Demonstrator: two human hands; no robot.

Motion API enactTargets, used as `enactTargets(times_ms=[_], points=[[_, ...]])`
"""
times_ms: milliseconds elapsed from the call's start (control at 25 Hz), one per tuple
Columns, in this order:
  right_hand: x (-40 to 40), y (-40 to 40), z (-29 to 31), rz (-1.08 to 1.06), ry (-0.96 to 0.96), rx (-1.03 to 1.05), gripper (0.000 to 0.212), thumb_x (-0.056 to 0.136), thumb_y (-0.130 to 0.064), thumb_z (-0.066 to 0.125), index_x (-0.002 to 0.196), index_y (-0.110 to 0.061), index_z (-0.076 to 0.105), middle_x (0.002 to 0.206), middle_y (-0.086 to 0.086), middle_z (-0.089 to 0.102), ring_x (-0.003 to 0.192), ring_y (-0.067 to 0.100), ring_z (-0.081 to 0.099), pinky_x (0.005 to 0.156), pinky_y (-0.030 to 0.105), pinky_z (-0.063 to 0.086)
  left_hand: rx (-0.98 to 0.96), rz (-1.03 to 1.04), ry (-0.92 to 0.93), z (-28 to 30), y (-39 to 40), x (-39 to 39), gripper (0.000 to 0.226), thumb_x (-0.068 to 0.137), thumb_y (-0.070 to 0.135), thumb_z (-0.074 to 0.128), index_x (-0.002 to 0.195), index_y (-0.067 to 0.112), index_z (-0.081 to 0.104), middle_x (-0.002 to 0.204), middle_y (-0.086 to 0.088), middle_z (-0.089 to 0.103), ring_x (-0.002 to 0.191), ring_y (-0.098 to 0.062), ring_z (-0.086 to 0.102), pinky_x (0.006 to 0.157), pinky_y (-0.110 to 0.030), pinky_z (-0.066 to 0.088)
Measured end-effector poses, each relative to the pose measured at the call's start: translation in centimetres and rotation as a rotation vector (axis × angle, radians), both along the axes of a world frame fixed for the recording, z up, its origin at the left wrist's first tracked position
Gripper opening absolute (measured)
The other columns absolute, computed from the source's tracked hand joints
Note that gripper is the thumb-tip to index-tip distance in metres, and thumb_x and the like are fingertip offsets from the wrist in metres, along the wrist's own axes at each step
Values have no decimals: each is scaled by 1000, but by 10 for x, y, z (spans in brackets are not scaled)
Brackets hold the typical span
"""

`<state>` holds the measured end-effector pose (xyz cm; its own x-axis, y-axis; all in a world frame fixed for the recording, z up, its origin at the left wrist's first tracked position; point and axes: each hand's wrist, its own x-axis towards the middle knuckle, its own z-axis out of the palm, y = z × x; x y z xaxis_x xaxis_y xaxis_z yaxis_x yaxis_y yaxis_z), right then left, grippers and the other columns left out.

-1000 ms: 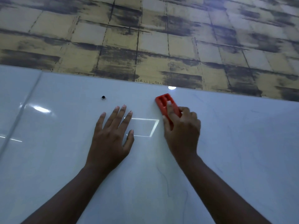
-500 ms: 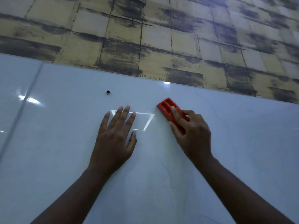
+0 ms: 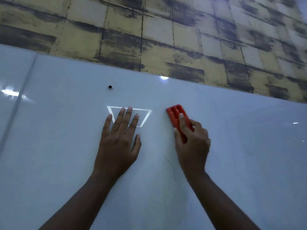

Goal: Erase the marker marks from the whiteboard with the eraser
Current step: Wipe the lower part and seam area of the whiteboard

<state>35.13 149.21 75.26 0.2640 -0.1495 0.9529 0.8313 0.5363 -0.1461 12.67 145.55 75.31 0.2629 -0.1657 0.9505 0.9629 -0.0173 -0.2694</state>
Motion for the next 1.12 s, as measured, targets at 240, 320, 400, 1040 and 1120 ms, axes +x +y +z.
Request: enactTargets(times_ms=[240, 320, 400, 1040, 1120], points=[[-28, -9, -42, 8, -270, 78, 51, 102, -38, 58, 152, -31, 51, 128, 6, 64, 102, 25, 60, 79, 43, 52, -35, 25, -23, -20, -1, 1, 65, 105, 39, 39, 162, 7, 41, 171, -16, 32, 161, -32, 27, 129, -61, 23], [-18, -7, -47, -27, -365, 121, 49, 103, -39, 57, 151, -30, 53, 127, 7, 64, 101, 26, 60, 77, 43, 51, -40, 38, -24, -26, -3, 1, 65, 105, 38, 40, 163, 8, 40, 172, -16, 30, 161, -32, 26, 130, -59, 21], [-1, -3, -52, -70, -493, 182, 48, 103, -38, 58, 150, -29, 54, 126, 9, 65, 98, 28, 60, 74, 41, 48, -44, 47, -36, -30, -5, 3, 65, 105, 37, 41, 163, 8, 38, 172, -15, 29, 162, -31, 24, 131, -57, 19], [60, 23, -44, 63, -12, 3, 51, 97, -33, 65, 148, -31, 57, 121, 10, 62, 95, 34, 57, 77, 49, 49, -14, 39, -131, -91, -7, 23, 60, 106, 28, 43, 162, 8, 41, 172, -13, 31, 161, -29, 27, 130, -57, 23], [42, 16, -68, -1, -201, 87, 49, 97, -32, 65, 146, -29, 60, 121, 11, 65, 89, 35, 57, 72, 44, 45, -21, 42, -129, -93, -7, 22, 60, 106, 29, 43, 162, 7, 41, 172, -13, 31, 161, -30, 27, 130, -57, 23]])
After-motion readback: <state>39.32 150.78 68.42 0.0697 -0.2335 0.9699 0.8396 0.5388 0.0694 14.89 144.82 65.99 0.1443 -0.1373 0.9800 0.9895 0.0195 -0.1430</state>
